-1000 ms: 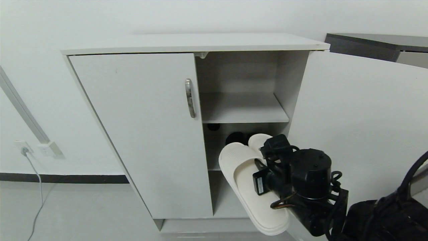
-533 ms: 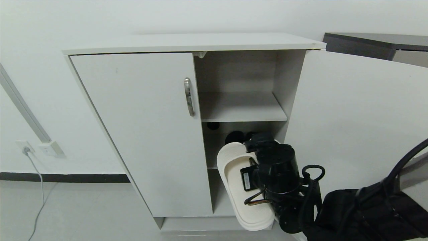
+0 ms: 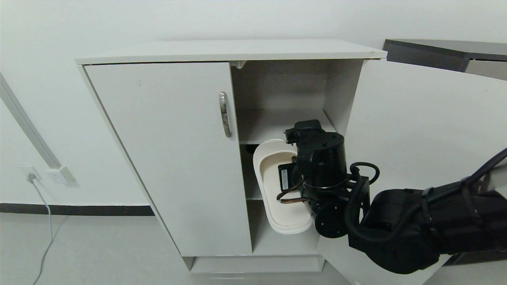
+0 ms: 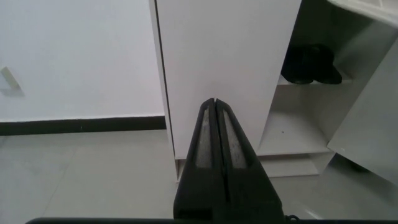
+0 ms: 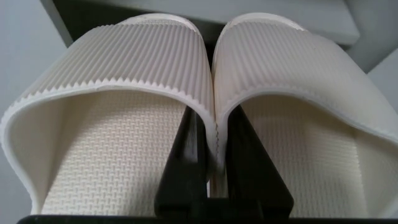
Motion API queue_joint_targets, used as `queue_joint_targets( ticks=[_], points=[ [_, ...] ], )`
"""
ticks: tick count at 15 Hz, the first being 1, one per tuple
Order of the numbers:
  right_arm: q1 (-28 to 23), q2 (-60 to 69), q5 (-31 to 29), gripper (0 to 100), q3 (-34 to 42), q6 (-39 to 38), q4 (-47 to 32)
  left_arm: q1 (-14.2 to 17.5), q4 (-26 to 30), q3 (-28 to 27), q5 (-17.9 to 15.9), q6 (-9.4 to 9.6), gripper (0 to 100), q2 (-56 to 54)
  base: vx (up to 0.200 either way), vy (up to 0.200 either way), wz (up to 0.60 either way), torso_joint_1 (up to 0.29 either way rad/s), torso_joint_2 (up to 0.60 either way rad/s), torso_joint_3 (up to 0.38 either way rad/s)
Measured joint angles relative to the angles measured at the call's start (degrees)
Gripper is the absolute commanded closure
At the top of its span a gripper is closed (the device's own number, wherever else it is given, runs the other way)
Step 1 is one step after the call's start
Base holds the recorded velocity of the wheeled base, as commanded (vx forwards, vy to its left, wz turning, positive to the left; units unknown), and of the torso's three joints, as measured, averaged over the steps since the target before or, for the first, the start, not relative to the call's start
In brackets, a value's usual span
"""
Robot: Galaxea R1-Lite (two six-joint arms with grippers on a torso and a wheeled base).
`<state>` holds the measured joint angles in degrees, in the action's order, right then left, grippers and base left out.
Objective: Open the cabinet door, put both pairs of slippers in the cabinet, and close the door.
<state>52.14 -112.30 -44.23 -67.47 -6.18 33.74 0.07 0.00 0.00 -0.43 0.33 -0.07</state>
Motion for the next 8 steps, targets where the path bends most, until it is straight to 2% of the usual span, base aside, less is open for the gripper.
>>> queue_joint_targets(
  ticks=[4,8],
  points=[
    [-0.33,0.30,0.05,100,-3.88,0.06,-3.32,-0.05,0.00,0.00,-0.01,0.02,100,0.00,0.000,0.000,0.00,0.000,0.00,0.000],
    [-0.74,0.28,0.09,100,-4.74,0.05,-3.39,0.00,0.00,0.00,-0.01,0.00,100,0.00,0.000,0.000,0.00,0.000,0.00,0.000]
  ],
)
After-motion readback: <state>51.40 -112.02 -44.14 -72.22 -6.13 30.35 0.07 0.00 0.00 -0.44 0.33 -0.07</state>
